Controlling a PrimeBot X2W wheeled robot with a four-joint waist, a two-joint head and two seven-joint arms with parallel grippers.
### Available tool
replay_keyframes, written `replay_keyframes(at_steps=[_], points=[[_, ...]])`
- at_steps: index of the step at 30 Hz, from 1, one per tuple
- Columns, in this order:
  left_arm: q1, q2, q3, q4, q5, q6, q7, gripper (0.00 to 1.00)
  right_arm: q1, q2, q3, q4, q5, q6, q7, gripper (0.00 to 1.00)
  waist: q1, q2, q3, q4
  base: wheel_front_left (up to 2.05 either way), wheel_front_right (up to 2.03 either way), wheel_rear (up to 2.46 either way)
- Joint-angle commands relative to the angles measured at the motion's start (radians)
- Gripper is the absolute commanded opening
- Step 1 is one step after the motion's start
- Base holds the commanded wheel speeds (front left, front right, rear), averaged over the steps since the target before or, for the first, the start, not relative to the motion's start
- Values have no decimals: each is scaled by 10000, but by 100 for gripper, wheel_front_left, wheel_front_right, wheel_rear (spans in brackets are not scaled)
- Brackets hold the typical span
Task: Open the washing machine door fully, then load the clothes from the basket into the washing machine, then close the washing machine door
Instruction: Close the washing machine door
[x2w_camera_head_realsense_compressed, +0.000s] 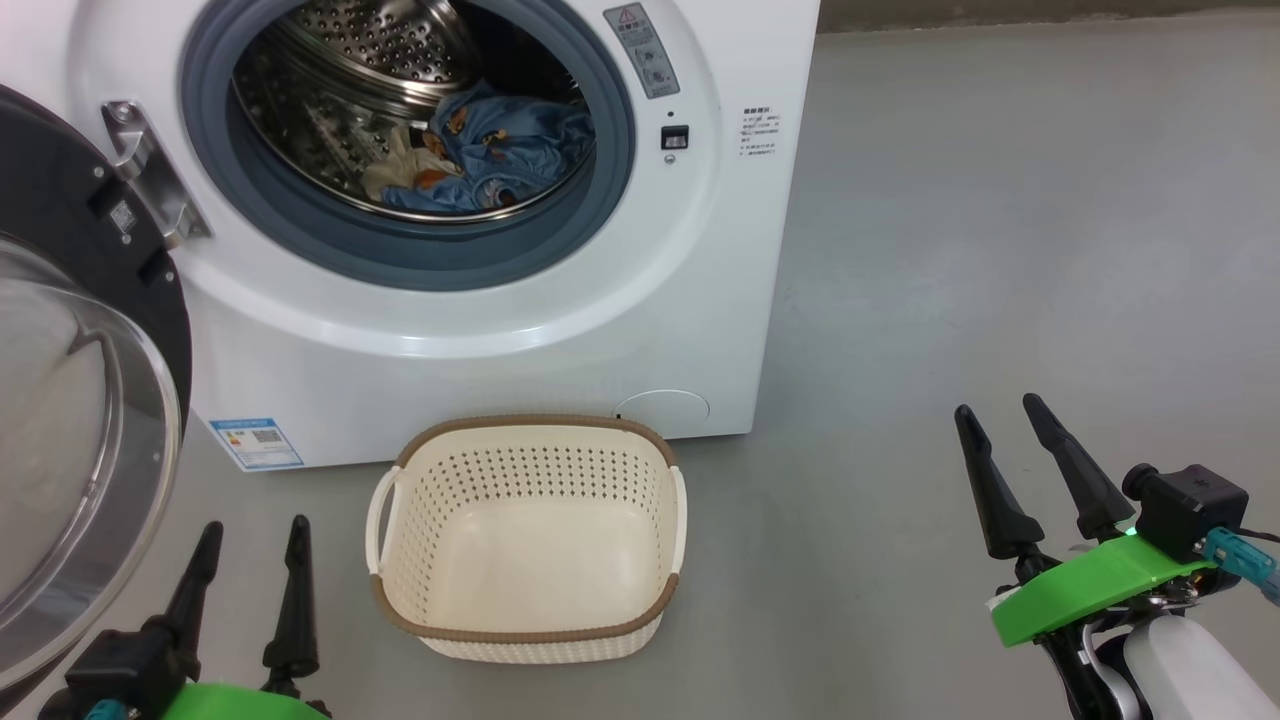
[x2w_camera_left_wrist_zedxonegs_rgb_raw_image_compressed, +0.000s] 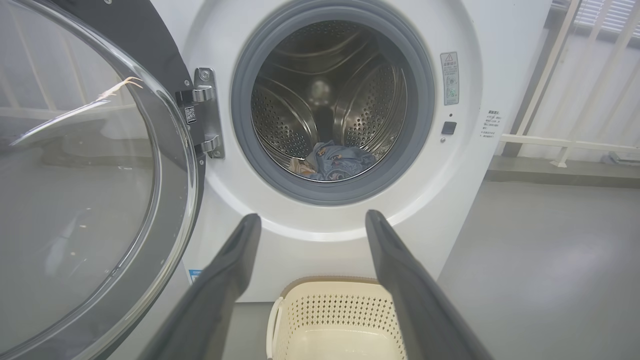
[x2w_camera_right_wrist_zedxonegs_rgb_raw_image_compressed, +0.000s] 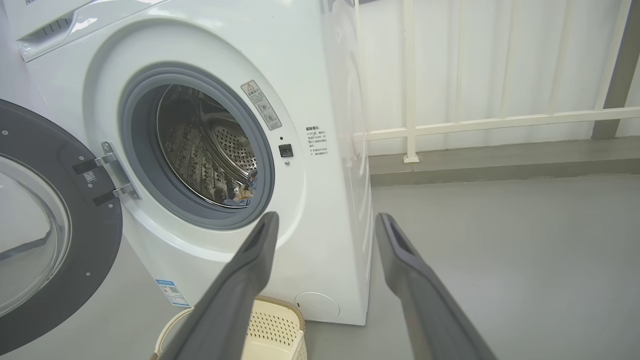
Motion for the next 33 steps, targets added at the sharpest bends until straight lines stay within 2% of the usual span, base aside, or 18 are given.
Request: replay_keyframes(at_steps=[1, 18, 26, 33], points=[[-376, 197, 308, -197, -62, 82, -128, 100, -79, -111, 134, -229, 80, 46, -82, 100, 0, 0, -1, 6, 0, 0, 0], [-361, 225, 266, -186, -54, 86, -133, 100, -35, -100, 115, -249, 60, 46, -82, 100, 0, 0, 11, 186, 0, 0, 0], [-396, 236, 215, -186, -13, 157, -134, 100, -16, -88, 149, -198, 71, 46, -82, 100, 0, 0, -25, 745, 0, 0, 0], [-326, 258, 158, -226, 15, 268, -110, 100, -13, -91, 245, -135, 142, 46, -82, 100, 0, 0, -139, 1496, 0, 0, 0]])
